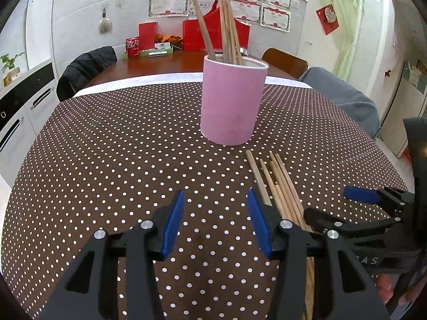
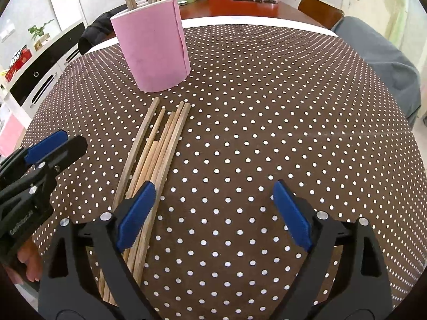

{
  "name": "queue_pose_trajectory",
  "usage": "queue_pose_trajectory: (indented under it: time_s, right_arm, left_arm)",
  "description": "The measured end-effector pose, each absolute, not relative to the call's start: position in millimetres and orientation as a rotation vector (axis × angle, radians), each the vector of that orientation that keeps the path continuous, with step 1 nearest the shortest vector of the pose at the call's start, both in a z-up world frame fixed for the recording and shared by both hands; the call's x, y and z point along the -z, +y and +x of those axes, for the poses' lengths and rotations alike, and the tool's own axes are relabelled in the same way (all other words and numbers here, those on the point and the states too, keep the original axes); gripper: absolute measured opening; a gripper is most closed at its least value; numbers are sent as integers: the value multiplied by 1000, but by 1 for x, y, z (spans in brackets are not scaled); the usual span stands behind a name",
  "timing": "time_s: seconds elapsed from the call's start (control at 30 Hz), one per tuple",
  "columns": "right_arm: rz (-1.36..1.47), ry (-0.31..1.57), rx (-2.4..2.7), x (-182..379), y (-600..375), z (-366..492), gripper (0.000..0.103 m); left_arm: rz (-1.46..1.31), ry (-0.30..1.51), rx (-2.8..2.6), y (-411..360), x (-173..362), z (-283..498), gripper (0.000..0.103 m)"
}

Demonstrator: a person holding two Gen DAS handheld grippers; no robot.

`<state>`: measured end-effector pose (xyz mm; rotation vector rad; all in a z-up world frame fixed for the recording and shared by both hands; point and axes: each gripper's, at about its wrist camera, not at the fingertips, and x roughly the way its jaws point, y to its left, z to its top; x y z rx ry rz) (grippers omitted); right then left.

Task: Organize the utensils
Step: 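Move both open tools back down to the chopstick pile, then grasp a chopstick with the right tool while the left tool grasps another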

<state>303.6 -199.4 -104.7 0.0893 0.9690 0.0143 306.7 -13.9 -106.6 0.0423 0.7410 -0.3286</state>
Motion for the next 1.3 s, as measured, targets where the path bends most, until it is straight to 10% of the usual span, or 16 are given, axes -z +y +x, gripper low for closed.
queue_pose_trajectory:
  time_s: [0.53,0.6,0.7,1.3]
  right_arm:
    - [2,1026,3,106,-196,337,93]
    - [-24,1012,-45,104,-194,338,77]
    - [-70,953,-133,98,-189,331,26]
    - [151,903,-318,99,-229,335,9]
  left_arm:
    - [-75,848,359,2,122,326,49]
    - [-79,860,355,4,122,328,49]
    - [-87,881,364,2,124,329,49]
    - [38,1001,363,-53,121,337,49]
